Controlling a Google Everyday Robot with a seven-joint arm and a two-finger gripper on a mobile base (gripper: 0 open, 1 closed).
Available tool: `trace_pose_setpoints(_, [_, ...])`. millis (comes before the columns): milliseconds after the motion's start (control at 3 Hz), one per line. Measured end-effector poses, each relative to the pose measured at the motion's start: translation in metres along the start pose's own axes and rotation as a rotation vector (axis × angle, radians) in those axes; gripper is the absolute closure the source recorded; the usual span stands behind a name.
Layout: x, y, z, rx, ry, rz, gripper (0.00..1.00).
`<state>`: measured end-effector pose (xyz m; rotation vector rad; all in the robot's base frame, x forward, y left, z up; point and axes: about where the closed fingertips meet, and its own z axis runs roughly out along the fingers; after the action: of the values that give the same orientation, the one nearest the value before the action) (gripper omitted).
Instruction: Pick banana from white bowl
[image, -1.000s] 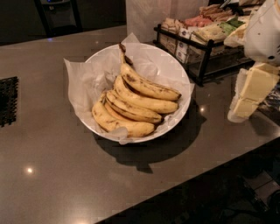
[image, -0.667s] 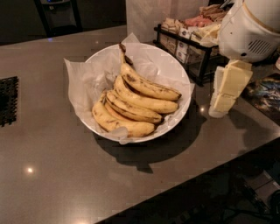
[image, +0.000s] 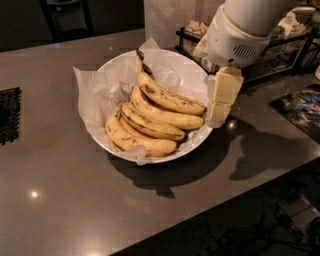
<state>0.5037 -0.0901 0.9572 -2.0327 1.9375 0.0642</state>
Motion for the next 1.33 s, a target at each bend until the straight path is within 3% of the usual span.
trace_pose_setpoints(667, [-0.002,-0.020,0.053,-0.117,0.087,0.028,0.00])
trace_pose_setpoints(1000, [-0.003,-0.020,0.055,-0.121,0.087,0.026,0.00])
trace_pose_setpoints(1333, [-0.003,-0.020,0.055,-0.121,0.087,0.026,0.19])
